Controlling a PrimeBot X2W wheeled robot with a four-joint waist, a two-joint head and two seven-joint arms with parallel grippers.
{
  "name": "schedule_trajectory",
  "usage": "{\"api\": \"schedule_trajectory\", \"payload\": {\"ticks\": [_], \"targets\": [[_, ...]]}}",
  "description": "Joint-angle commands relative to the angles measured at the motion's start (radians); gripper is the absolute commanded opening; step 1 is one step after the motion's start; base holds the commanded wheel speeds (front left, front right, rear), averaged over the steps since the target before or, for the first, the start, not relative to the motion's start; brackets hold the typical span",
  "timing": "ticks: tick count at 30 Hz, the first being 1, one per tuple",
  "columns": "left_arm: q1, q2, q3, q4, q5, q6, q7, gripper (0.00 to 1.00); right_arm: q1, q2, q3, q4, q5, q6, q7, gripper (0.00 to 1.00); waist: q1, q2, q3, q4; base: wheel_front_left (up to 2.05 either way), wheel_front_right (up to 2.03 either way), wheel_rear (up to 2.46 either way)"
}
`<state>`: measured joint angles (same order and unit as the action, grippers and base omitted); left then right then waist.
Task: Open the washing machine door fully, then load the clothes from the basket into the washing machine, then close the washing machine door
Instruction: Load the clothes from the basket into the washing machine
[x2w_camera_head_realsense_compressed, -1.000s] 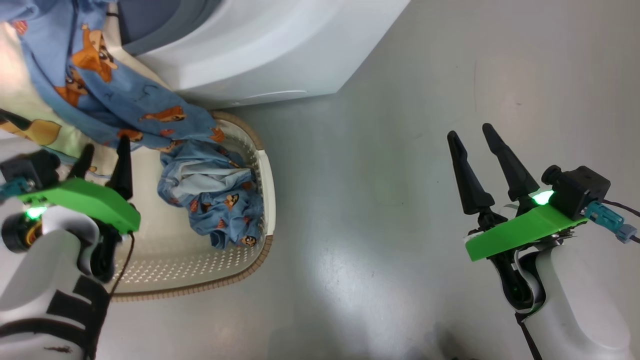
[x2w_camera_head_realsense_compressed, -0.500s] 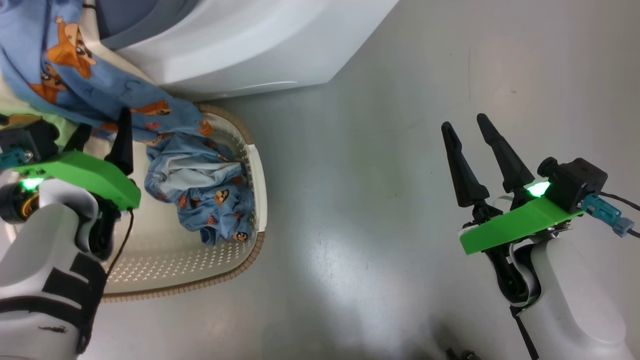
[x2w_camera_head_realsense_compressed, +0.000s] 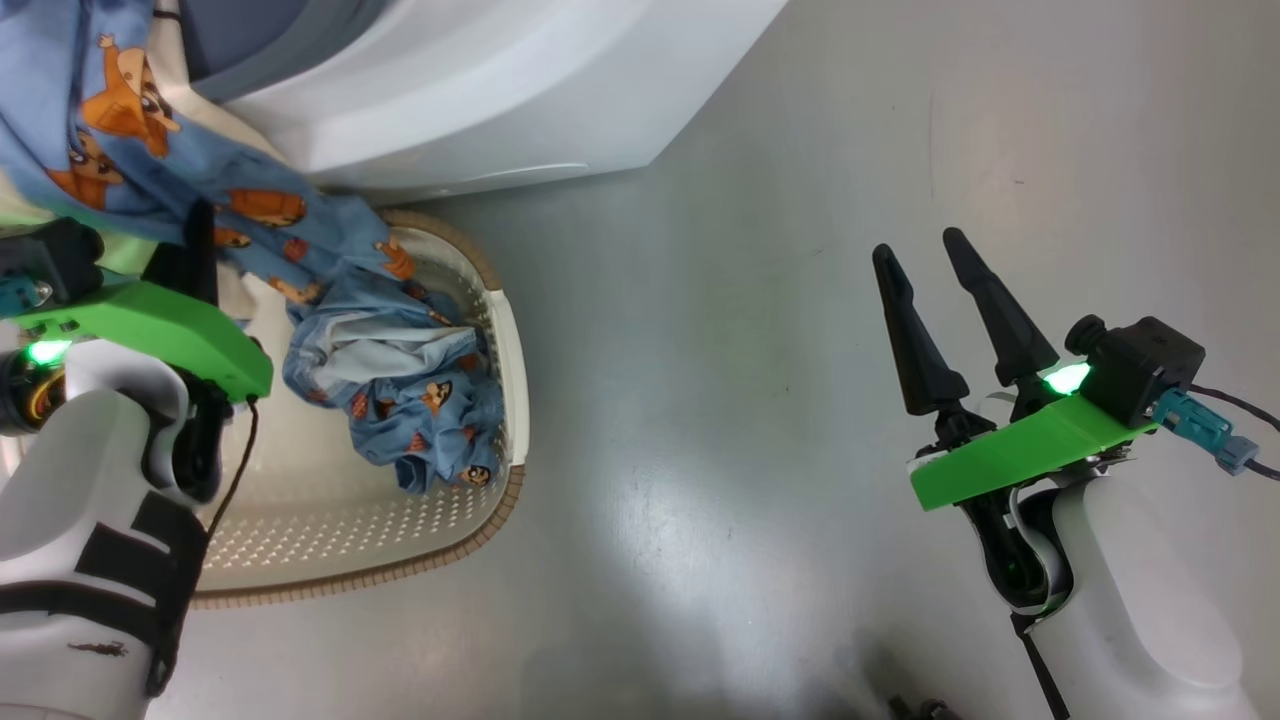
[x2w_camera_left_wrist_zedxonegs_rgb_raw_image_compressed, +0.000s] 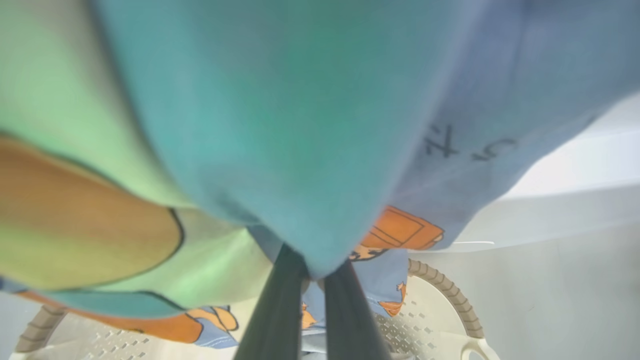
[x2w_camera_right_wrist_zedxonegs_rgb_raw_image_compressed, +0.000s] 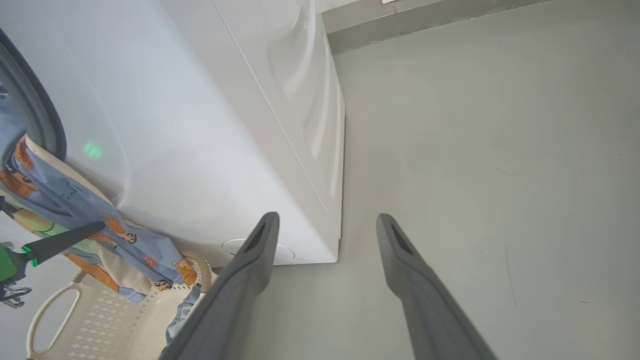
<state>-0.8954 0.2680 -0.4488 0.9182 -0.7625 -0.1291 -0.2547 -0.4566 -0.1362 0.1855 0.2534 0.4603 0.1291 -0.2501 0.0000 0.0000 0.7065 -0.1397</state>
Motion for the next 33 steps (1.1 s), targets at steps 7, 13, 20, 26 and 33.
{"api": "schedule_trajectory", "payload": {"ticks": [7,13,20,26,33], "targets": [[0.038,0.03,0.126,-0.048,0.008,-0.002,-0.007,0.0,0.017,0.006,0.015,-0.016,-0.012,0.002,-0.012,1.0,0.0,0.0,-0.025,0.017,0.0,0.0,0.0],[0.069,0.022,0.28,-0.064,0.064,-0.002,-0.007,0.0,0.017,0.006,0.018,-0.015,-0.01,0.002,-0.012,1.0,0.0,0.0,-0.046,0.03,0.0,0.0,0.0],[0.123,-0.018,0.453,-0.159,0.199,-0.002,-0.007,0.0,0.019,0.011,0.017,-0.015,-0.006,0.002,-0.012,1.0,0.0,0.0,-0.068,0.044,0.0,0.0,0.0],[0.187,-0.089,0.58,-0.316,0.329,-0.002,-0.007,0.0,0.021,0.022,0.016,-0.016,-0.003,0.002,-0.012,1.0,0.0,0.0,-0.085,0.046,0.0,0.0,0.0],[0.235,-0.147,0.616,-0.471,0.416,-0.002,-0.007,0.0,0.021,0.033,0.013,-0.015,0.002,0.002,-0.012,1.0,0.0,0.0,-0.094,0.044,0.0,0.0,0.0]]}}
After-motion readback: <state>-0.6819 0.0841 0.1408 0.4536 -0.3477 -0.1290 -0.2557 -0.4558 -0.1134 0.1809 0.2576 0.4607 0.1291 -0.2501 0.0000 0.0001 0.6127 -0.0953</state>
